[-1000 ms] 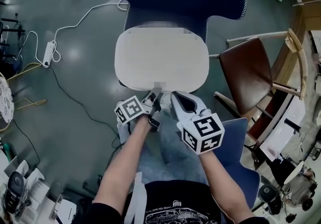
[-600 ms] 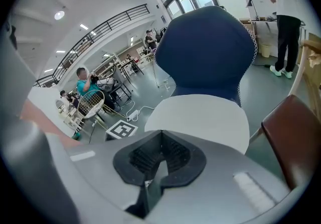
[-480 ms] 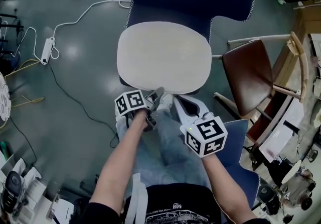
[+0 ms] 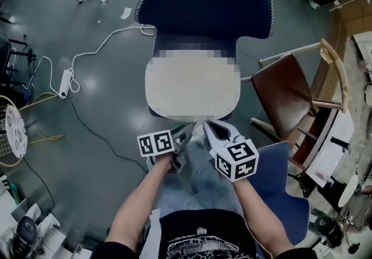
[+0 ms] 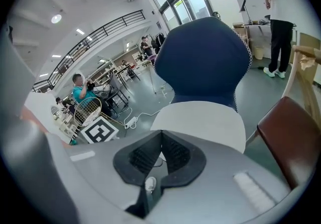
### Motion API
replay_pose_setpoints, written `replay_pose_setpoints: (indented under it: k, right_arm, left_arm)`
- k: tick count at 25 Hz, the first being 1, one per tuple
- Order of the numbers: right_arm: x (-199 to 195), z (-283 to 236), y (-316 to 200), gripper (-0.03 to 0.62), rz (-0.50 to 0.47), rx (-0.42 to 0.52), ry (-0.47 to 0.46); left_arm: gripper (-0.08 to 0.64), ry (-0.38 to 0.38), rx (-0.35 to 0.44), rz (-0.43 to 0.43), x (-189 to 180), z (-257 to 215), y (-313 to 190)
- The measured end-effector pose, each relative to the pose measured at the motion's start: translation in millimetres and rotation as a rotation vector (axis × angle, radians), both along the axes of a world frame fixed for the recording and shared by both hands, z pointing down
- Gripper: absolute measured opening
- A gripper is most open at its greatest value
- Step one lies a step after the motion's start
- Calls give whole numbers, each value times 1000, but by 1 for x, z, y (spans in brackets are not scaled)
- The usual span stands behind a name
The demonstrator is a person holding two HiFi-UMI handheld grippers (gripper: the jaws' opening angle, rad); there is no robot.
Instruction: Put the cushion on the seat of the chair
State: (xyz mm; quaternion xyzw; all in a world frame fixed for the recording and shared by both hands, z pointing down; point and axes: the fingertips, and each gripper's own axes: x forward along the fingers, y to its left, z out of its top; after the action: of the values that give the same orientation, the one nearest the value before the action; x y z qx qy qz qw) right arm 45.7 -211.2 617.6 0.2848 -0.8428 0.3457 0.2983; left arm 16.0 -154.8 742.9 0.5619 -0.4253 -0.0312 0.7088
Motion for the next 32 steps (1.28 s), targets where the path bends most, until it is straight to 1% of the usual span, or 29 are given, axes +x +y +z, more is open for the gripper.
replay_pose_setpoints:
  k: [1,4,6,8,10,12,15,18,21,24,26,29,32]
  right_arm:
    - [0,-5,-1,-3,12,4,-2]
    - [0,-23,-2,-3,46,12,-12]
    - [-2,-35,-3,-3,64,24,-22]
    - [-6,-48,-6,-3,84,44,-38]
    - [-9,-60,-8,-3,106,68,-53]
    - [-11,-73,-9,-3,126,90,-69]
    - [-15,-97,-7,-3,151,121,-93]
    - [-20,-122,-6,-3,167,173,-111]
    - [-22,-145,-5,-3,180,231,-123]
    - [-26,-164,0,-3,184,280,-129]
    - [-30,-174,8,-3,189,305,-137]
    - [-39,-185,23,-3,192,329,-149]
    - [-50,-192,37,-3,205,349,-154]
  left_arm:
    - [183,-22,26,23,-1,-12,-2]
    - [181,-73,111,90,-3,-52,-10]
    - [161,-136,181,135,-9,-80,-19]
    - [161,-211,265,187,-14,-109,-32]
    - [160,-266,351,235,-15,-137,-45]
    - [144,-303,425,269,-14,-164,-54]
    - [143,-354,510,314,-11,-201,-58]
    - [112,-394,567,324,-13,-231,-59]
    - [109,-415,606,322,-16,-252,-55]
    - [64,-441,640,323,-21,-269,-50]
    - [47,-461,667,323,-25,-279,-44]
    - [3,-494,704,321,-34,-291,-33]
    - [-2,-500,731,329,-43,-299,-20]
